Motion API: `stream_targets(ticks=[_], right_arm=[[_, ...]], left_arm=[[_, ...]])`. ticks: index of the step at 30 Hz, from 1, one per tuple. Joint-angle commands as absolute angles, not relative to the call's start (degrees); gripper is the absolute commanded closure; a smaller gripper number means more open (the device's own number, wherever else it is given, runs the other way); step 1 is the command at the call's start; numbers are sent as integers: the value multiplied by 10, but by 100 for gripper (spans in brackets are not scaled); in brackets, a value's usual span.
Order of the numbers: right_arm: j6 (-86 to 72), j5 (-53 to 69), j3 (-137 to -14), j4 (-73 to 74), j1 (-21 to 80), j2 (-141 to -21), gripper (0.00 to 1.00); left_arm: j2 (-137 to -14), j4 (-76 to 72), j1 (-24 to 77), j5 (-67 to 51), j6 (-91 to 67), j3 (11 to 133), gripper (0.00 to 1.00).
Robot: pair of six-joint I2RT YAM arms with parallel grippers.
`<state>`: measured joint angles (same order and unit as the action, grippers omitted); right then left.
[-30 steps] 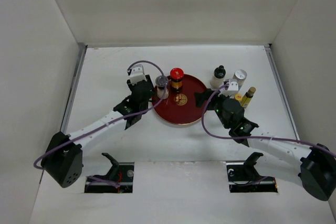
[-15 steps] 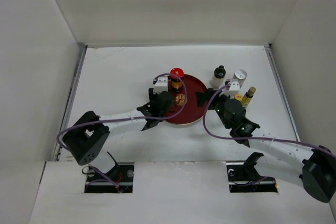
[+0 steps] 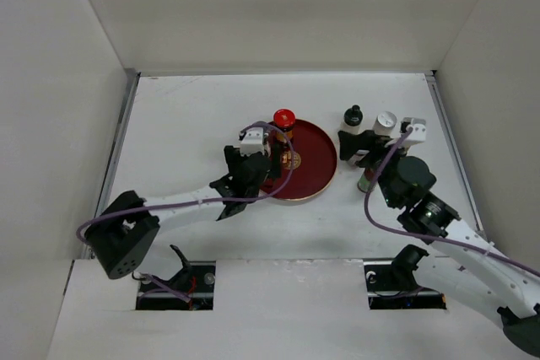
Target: Organize the condiment bottles
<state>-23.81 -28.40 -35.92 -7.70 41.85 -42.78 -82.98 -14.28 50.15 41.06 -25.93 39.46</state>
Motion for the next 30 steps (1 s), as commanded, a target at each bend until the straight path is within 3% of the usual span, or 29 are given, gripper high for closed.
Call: stream_targets(ticks=[1,13,23,26,30], right_arm=[[-223,-381,-413,51,403,-396,0],[-283,-502,-426,196,380,-462,0],[-315,-479,-393,186,341,-501,0],[-312,-447,-370,151,317,-521,15],[-283,-439,-353,80,298,-499,58]], left_arm=[[-743,-210,497,399,-264,356,0],[-439,-289,558,416,-278,145,0],[-402,-341,568,433,-287,89,0],[-417,-350,563,433,-290,86,0],[-438,-366,556,452,-293,81,0]])
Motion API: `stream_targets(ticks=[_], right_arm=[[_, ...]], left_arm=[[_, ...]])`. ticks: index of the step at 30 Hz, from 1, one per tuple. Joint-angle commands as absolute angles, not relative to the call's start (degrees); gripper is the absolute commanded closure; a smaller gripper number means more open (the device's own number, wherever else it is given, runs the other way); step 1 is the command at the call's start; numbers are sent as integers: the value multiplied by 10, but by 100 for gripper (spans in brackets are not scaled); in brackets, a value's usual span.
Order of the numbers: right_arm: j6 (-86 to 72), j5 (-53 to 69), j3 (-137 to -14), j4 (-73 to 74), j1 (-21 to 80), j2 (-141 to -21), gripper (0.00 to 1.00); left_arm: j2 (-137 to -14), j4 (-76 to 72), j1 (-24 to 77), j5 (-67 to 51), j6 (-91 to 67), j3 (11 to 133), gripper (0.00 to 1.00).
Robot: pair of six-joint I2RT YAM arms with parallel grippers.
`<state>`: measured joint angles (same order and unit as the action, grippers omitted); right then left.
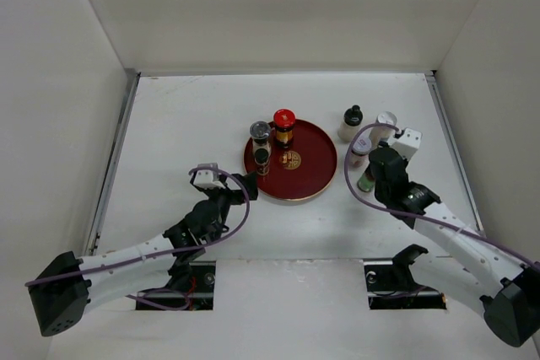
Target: Organize the condiment bottles
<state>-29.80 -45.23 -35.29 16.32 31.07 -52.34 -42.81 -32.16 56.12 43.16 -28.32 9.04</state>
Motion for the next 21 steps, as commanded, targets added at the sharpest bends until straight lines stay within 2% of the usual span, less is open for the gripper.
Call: stream_targets(ticks=[1,6,10,14,21], right_arm=[[-268,-438,-353,62,295,-488,64],[-229,-461,-409,62,328,-436,69],[-228,-451,-469,75,386,-455,70],[-223,-413,-513,5,449,-546,69],[-209,-360,-605,-126,480,-731,70]], left_arm=[[-439,-368,556,458,-293,79,0],[-433,-380,554,463,-296,69,0],[-444,-392,550,463,-302,64,0],[-460,-392,548,464,-303,68,0],[-470,-391,535,458,-309,67,0]])
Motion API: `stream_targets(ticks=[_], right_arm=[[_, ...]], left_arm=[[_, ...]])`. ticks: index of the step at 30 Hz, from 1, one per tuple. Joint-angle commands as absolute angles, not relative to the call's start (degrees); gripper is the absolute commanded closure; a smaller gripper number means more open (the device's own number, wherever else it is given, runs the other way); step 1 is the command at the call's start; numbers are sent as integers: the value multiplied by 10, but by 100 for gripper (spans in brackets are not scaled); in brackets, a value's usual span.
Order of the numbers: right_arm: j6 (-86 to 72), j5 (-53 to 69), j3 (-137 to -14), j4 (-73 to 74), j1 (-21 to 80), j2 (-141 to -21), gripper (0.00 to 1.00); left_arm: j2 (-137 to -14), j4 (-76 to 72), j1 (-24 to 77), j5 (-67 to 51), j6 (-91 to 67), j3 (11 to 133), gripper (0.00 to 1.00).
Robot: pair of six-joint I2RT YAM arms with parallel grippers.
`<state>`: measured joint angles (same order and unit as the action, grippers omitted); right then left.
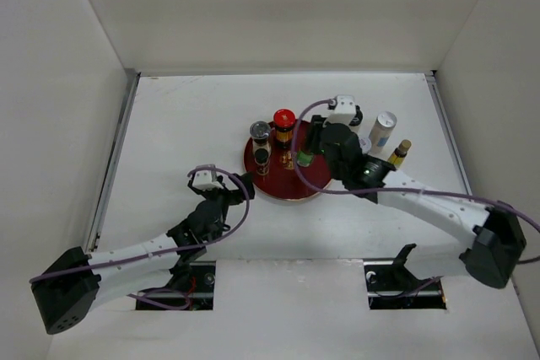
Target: Organize the condiment bottles
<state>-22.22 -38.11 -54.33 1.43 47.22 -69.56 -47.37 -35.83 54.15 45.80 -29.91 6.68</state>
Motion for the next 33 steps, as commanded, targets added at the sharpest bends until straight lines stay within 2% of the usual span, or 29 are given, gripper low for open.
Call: stream_targets(ticks=[1,14,21,23,25,27,33], right_arm=[[-205,-359,-619,-136,481,-752,70],[-167,-379,-707,-179,514,-954,69],[-151,-418,-700,-190,535,-980,62],[-153,-420,-699,-188,536,-975,54],[-153,-420,-695,-186,540,-965,37],[-150,-425,-690,-183,544,-950,27],[-164,-429,-636,-163,544,-848,18]], left_arm=[[-470,-391,533,457,-310,66,0],[-468,-386,524,441,-314,63,0],[-459,-383,522,439,-315,61,0],[-463,-383,522,439,-315,62,0],[-468,-383,522,438,-315,63,0],[-470,-384,522,438,-316,64,0],[-479,-383,522,437,-316,67,0]])
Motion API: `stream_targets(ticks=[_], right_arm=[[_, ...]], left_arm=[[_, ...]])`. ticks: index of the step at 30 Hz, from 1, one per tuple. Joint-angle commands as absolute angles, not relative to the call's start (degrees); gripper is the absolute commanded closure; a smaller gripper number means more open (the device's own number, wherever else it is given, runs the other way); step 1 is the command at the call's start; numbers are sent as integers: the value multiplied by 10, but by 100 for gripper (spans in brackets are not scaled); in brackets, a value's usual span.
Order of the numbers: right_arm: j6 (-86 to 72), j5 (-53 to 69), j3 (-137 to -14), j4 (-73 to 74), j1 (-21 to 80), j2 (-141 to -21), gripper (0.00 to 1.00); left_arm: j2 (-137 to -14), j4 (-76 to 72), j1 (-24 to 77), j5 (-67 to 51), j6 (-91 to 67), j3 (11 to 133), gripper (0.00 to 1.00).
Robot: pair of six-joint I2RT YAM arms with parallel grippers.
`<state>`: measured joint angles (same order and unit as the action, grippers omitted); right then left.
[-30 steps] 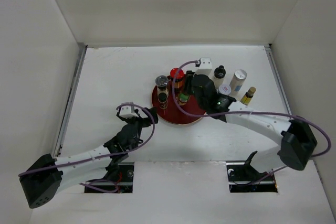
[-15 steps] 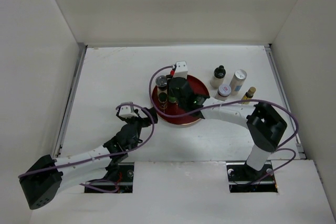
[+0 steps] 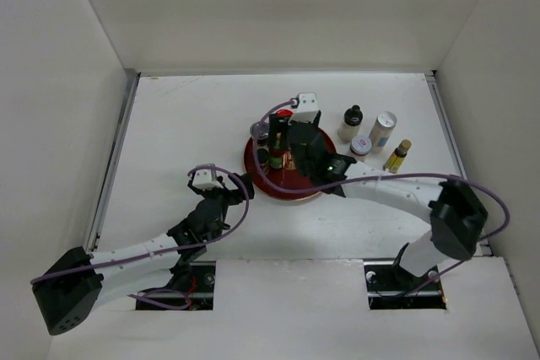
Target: Organize the condiment bottles
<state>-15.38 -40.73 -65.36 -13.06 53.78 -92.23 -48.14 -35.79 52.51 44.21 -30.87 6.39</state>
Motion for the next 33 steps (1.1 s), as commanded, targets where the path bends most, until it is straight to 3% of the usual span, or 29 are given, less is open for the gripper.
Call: stream_targets(ticks=[1,7,11,18,26,31,33], right_arm=[[-167,-429,-616,-163,543,-824,16],[-234,-436,-465,-128,459,-686,4],[-287,-392,-413,-70,357,-657,0],[-277,-308,-424,-46,244,-741,0],[-272,-293,-454,-69,203,-834,0],[-263,-315,-447,-109,205,-839,36],[-255,-338,-434,-126,219,-804,43]], left_arm=[[-478,-386,522,437,-316,66,0],[-476,-383,523,437,-316,66,0],[-485,-388,518,437,-318,65,0],[-512,-395,517,437,-322,71,0],[-531,-396,516,433,-323,76,0],[-523,-396,515,432,-324,74,0],[-529,-397,513,430,-325,76,0]])
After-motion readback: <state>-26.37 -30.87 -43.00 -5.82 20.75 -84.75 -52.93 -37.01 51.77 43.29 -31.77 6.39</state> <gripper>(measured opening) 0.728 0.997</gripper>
